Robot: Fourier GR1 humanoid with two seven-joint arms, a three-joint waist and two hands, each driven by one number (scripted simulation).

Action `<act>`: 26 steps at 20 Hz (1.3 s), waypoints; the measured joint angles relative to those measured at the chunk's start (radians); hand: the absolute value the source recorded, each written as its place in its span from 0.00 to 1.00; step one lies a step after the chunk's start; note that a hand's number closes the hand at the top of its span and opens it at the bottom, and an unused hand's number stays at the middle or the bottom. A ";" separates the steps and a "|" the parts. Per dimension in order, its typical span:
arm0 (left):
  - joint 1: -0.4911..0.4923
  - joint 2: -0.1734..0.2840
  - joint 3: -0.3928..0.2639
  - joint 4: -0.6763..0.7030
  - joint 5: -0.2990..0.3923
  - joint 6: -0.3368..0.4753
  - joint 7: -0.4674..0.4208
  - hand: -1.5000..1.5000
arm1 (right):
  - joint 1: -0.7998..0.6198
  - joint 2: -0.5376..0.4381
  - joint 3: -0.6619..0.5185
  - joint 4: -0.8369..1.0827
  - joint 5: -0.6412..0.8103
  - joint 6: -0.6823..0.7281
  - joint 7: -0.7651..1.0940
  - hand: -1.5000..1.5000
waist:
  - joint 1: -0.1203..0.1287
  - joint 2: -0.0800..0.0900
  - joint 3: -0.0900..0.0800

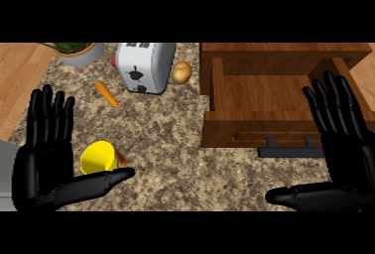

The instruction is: Pick up the cup, place it into the drawer and close the drawer

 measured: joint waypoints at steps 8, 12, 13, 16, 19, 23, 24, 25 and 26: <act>0.066 0.001 0.015 0.041 0.022 0.002 -0.041 0.00 | -0.003 -0.011 -0.024 -0.016 -0.008 0.006 0.009 0.00 | 0.001 0.000 0.000; 0.117 0.004 0.027 0.099 0.047 -0.015 -0.098 0.00 | -0.015 -0.014 -0.038 -0.006 -0.021 0.011 0.010 0.00 | 0.001 0.000 0.000; 0.134 0.004 0.031 0.097 0.049 -0.017 -0.102 0.00 | -0.022 -0.014 -0.038 -0.005 -0.018 0.008 0.014 0.00 | 0.001 0.000 0.000; 0.138 0.001 0.024 0.129 0.043 0.008 -0.116 0.00 | -0.018 -0.018 -0.042 0.003 -0.018 0.016 0.007 0.00 | 0.001 0.000 0.000; 0.165 0.012 0.060 0.153 0.064 -0.010 -0.149 0.00 | -0.016 -0.010 -0.031 -0.023 -0.020 0.010 0.026 0.00 | 0.001 0.000 0.000; 0.166 0.023 0.107 0.252 0.096 -0.052 -0.221 0.00 | -0.013 -0.009 -0.031 -0.023 -0.023 0.014 0.025 0.00 | 0.001 0.000 0.000; 0.164 0.019 0.114 0.291 0.098 -0.059 -0.252 0.00 | -0.009 -0.013 -0.040 -0.025 -0.032 0.020 0.021 0.00 | 0.000 0.000 0.000; 0.163 0.015 0.119 0.317 0.098 -0.062 -0.272 0.00 | -0.015 -0.015 -0.041 -0.020 -0.033 0.021 0.026 0.00 | 0.000 0.000 0.000; 0.162 0.011 0.119 0.330 0.098 -0.063 -0.277 0.00 | -0.023 -0.019 -0.046 -0.011 -0.035 0.025 0.024 0.00 | 0.001 0.000 0.000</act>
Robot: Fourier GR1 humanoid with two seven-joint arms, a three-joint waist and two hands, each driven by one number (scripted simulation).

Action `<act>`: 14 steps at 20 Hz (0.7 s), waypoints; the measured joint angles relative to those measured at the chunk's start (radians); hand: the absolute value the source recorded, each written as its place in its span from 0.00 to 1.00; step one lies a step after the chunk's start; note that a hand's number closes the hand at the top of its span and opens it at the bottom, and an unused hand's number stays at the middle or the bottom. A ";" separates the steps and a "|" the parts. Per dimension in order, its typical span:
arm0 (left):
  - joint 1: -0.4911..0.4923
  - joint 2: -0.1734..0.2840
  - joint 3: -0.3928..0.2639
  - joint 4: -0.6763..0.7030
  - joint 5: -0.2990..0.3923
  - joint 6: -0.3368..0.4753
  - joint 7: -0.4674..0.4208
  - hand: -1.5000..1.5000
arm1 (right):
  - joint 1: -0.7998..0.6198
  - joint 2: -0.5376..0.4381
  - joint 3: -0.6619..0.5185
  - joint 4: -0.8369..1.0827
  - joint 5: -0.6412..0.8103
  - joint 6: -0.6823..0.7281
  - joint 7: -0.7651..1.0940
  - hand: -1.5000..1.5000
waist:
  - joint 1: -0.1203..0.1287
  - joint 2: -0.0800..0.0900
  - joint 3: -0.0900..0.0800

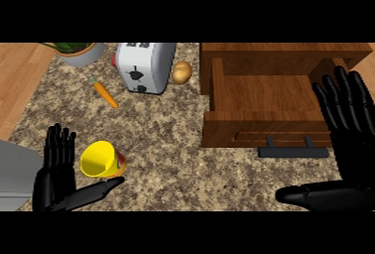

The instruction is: Pick up the cup, place it into the drawer and close the drawer

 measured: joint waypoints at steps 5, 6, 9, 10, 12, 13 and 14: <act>-0.037 0.010 0.045 0.133 0.028 -0.045 -0.077 0.00 | -0.007 -0.003 -0.001 -0.026 -0.005 -0.006 0.033 0.00 | -0.001 0.000 0.000; -0.034 0.009 0.046 0.142 0.026 -0.046 -0.087 0.00 | -0.019 -0.003 -0.003 -0.022 -0.008 -0.008 0.038 0.00 | -0.001 0.000 0.000; -0.040 0.012 0.062 0.200 0.032 -0.065 -0.127 0.00 | -0.001 0.005 0.013 -0.040 0.002 -0.010 0.047 0.00 | -0.001 0.000 0.000; -0.029 0.006 0.058 0.211 0.029 -0.066 -0.144 0.00 | 0.004 0.013 0.026 -0.043 0.014 -0.016 0.046 0.00 | 0.000 0.000 0.000; -0.045 0.013 0.077 0.261 0.038 -0.078 -0.170 0.00 | -0.010 0.025 0.047 -0.023 0.035 -0.024 0.037 0.00 | 0.000 0.000 0.000; -0.041 0.015 0.083 0.267 0.044 -0.085 -0.176 0.00 | -0.007 0.018 0.032 -0.015 0.024 -0.014 0.023 0.00 | 0.000 0.000 0.000; -0.042 0.014 0.087 0.275 0.047 -0.085 -0.183 0.00 | -0.015 0.008 0.012 -0.015 0.006 -0.008 0.030 0.00 | 0.000 0.000 0.000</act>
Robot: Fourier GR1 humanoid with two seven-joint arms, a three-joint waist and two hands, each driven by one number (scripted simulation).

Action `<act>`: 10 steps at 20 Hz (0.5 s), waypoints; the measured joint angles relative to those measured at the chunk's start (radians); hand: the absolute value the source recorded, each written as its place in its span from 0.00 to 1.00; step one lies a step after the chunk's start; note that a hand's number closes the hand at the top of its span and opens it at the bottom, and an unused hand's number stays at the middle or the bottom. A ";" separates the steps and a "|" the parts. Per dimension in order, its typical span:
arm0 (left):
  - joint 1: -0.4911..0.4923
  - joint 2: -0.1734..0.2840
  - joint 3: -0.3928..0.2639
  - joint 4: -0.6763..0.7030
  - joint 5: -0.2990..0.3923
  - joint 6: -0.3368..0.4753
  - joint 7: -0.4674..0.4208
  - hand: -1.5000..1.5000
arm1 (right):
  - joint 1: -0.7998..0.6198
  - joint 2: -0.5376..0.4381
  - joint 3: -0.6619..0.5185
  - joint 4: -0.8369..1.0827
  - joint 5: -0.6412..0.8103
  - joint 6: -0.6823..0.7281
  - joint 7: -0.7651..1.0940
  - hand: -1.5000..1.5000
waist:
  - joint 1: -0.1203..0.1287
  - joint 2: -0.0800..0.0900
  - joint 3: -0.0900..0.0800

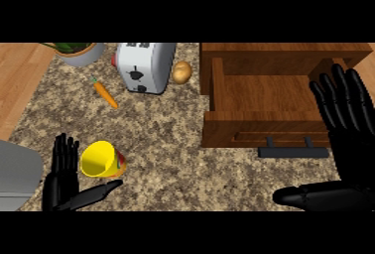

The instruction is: Pick up the cup, place it into the drawer and close the drawer

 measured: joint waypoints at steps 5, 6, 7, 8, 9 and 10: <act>-0.011 -0.004 0.020 0.082 0.009 -0.007 -0.074 0.00 | 0.004 -0.003 -0.006 -0.004 -0.007 0.006 0.006 0.00 | 0.000 0.000 0.000; -0.030 -0.003 0.028 0.114 0.010 -0.007 -0.089 0.00 | 0.019 -0.006 -0.010 -0.007 -0.014 0.017 -0.004 0.00 | -0.001 0.000 0.000; -0.040 0.005 0.037 0.127 0.016 -0.012 -0.088 0.00 | 0.011 -0.001 -0.001 0.005 -0.003 0.013 -0.008 0.00 | -0.001 0.000 0.000; -0.046 0.008 0.044 0.150 0.017 -0.015 -0.103 0.00 | 0.013 0.000 0.002 0.013 0.003 0.015 -0.018 0.00 | -0.001 0.000 0.000; -0.059 0.013 0.052 0.181 0.021 -0.021 -0.118 0.00 | 0.013 0.000 -0.001 0.013 0.000 0.017 -0.019 0.00 | -0.001 0.000 0.000; -0.077 0.016 0.060 0.209 0.022 -0.022 -0.129 0.00 | 0.005 -0.003 0.002 -0.008 -0.004 0.011 0.013 0.00 | -0.001 0.000 0.000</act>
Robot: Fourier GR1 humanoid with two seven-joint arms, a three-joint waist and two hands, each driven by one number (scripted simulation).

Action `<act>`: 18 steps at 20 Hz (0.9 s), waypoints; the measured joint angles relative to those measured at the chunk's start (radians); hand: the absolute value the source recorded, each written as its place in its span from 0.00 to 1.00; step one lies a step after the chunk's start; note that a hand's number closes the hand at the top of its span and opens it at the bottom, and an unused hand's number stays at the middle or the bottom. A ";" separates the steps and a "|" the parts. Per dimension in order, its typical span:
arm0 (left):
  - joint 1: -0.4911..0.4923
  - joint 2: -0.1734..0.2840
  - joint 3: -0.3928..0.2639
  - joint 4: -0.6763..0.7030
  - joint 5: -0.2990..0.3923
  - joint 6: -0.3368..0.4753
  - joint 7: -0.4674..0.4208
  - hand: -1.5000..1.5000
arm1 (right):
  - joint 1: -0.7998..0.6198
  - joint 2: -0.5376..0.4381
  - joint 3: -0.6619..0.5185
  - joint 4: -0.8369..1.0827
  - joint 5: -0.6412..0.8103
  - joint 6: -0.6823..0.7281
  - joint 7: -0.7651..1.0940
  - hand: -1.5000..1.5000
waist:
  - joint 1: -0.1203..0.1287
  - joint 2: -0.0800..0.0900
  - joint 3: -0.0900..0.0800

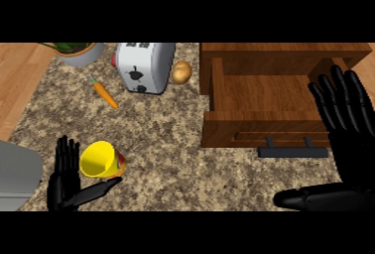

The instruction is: Pick up the cup, place it into the drawer and close the drawer

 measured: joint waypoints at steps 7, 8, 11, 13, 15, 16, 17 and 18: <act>-0.061 0.026 0.030 0.175 0.014 -0.048 -0.092 0.00 | -0.003 -0.008 -0.017 -0.009 -0.018 0.009 0.015 0.00 | 0.000 0.000 0.000; -0.068 0.026 0.029 0.189 0.014 -0.048 -0.099 0.00 | 0.005 -0.006 -0.010 -0.015 -0.010 0.009 0.013 0.00 | 0.000 0.000 0.000; -0.077 0.021 0.026 0.242 0.009 -0.064 -0.155 0.00 | -0.015 0.001 -0.004 0.009 0.002 0.001 0.005 0.00 | 0.000 0.000 0.000; -0.103 0.029 0.032 0.274 0.016 -0.079 -0.163 0.00 | 0.033 0.000 -0.002 -0.030 -0.006 0.015 -0.001 0.00 | -0.002 0.000 0.000; -0.132 0.036 0.039 0.292 0.027 -0.085 -0.161 0.00 | 0.010 -0.017 -0.031 -0.047 -0.037 0.014 0.038 0.00 | -0.002 0.000 0.000; -0.140 0.040 0.043 0.312 0.032 -0.093 -0.171 0.00 | 0.009 -0.020 -0.034 -0.049 -0.039 0.017 0.041 0.00 | -0.002 0.000 0.000; -0.134 0.032 0.038 0.311 0.032 -0.091 -0.177 0.00 | -0.001 -0.017 -0.033 -0.028 -0.034 0.017 0.027 0.00 | -0.001 0.000 0.000; -0.142 0.024 0.039 0.327 0.034 -0.089 -0.191 0.00 | 0.014 -0.008 -0.024 -0.034 -0.026 0.015 0.018 0.00 | -0.001 0.000 0.000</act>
